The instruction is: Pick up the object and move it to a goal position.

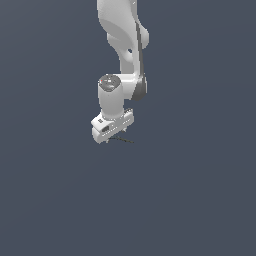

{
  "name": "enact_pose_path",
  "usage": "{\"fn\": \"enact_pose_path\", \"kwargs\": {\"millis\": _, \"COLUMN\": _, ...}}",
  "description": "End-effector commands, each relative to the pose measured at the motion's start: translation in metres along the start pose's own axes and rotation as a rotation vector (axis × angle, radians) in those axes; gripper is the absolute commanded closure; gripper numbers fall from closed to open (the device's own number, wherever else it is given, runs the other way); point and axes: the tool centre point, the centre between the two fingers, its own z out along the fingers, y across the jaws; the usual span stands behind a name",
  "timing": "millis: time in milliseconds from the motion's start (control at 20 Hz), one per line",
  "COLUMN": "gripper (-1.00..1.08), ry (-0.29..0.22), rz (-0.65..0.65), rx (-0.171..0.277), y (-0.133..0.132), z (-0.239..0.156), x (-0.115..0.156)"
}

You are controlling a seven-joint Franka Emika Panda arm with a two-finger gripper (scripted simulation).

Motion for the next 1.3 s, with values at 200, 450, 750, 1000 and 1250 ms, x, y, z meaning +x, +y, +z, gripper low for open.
{"fn": "enact_pose_path", "kwargs": {"millis": 200, "gripper": -0.92, "ry": -0.003, "rz": -0.157, "rx": 0.007, "y": -0.008, "z": 0.018, "x": -0.018}}
{"fn": "enact_pose_path", "kwargs": {"millis": 450, "gripper": -0.92, "ry": -0.003, "rz": -0.244, "rx": 0.012, "y": -0.013, "z": 0.028, "x": -0.028}}
{"fn": "enact_pose_path", "kwargs": {"millis": 750, "gripper": -0.92, "ry": -0.003, "rz": -0.305, "rx": 0.015, "y": -0.017, "z": 0.035, "x": -0.035}}
{"fn": "enact_pose_path", "kwargs": {"millis": 1000, "gripper": -0.92, "ry": -0.002, "rz": -0.322, "rx": 0.016, "y": -0.018, "z": 0.037, "x": -0.037}}
{"fn": "enact_pose_path", "kwargs": {"millis": 1250, "gripper": -0.92, "ry": -0.003, "rz": -0.318, "rx": 0.016, "y": -0.018, "z": 0.041, "x": -0.037}}
